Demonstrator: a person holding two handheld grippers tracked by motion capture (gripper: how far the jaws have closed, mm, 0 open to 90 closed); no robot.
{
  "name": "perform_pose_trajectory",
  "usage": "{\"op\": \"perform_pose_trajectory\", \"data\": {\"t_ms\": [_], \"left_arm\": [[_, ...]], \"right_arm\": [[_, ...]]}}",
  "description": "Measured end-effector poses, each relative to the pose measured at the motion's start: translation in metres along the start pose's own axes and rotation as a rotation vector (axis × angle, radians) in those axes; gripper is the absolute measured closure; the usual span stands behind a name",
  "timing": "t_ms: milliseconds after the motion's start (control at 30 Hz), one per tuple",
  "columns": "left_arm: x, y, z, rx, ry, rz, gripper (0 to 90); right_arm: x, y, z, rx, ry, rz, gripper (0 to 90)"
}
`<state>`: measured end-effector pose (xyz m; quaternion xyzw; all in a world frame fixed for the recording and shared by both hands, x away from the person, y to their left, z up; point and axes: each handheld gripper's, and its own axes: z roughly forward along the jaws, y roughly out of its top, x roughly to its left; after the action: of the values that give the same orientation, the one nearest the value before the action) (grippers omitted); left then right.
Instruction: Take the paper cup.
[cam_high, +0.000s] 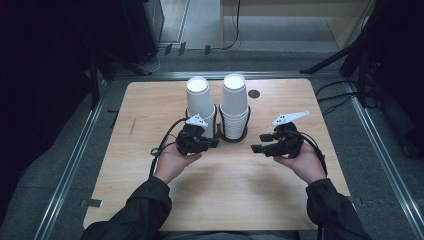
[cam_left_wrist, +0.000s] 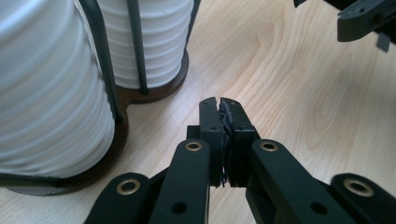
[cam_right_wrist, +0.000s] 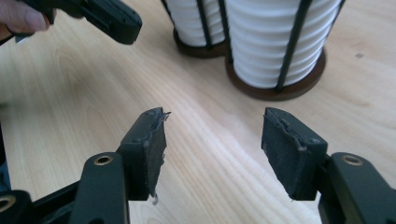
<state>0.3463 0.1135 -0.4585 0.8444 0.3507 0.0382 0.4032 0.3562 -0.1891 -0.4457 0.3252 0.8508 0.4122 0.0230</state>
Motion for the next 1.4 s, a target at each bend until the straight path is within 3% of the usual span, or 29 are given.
{"op": "perform_pose_trajectory", "data": {"t_ms": [67,100,167,233,300,500,567,633,800,900,1033,1233,1400], "left_arm": [[-0.001,0.005,-0.001,-0.006,-0.012,-0.017,89.2],[-0.003,0.012,-0.003,-0.034,-0.046,-0.047,89.1],[-0.006,0.016,-0.005,-0.045,-0.035,-0.034,89.1],[-0.012,0.029,-0.003,-0.024,0.008,0.002,89.1],[-0.011,0.036,0.000,-0.026,0.004,-0.012,89.1],[-0.007,0.049,0.009,-0.043,0.042,-0.052,89.6],[-0.010,0.056,0.010,-0.040,0.084,-0.085,89.5],[-0.012,0.059,0.011,-0.062,0.110,-0.079,89.5],[-0.010,0.060,0.022,-0.043,0.143,-0.068,89.5],[-0.010,0.060,0.025,-0.048,0.154,-0.073,89.5],[-0.009,0.059,0.027,-0.075,0.163,-0.073,89.5],[-0.005,0.058,0.028,-0.084,0.156,-0.083,89.5],[-0.004,0.058,0.027,-0.094,0.155,-0.083,89.3]], "right_arm": [[0.000,0.004,-0.001,-0.002,-0.011,-0.005,38.8],[-0.003,0.011,-0.003,-0.012,-0.002,-0.008,37.1],[-0.006,0.018,-0.002,-0.005,-0.021,-0.010,35.3],[-0.010,0.025,-0.003,0.000,-0.022,-0.004,34.8],[-0.012,0.032,-0.004,-0.001,-0.017,-0.005,34.3],[-0.016,0.061,-0.009,-0.028,-0.026,-0.018,28.7],[-0.017,0.072,-0.010,-0.024,-0.033,-0.025,28.5],[-0.018,0.082,-0.010,-0.026,-0.033,-0.032,27.8],[-0.027,0.102,-0.010,-0.058,-0.027,-0.049,27.7],[-0.030,0.113,-0.007,-0.072,-0.005,-0.035,22.6],[-0.028,0.126,-0.001,-0.050,-0.033,-0.071,18.8],[-0.018,0.154,0.015,-0.018,-0.032,-0.114,15.7],[-0.012,0.166,0.023,-0.018,-0.040,-0.112,15.4]]}}
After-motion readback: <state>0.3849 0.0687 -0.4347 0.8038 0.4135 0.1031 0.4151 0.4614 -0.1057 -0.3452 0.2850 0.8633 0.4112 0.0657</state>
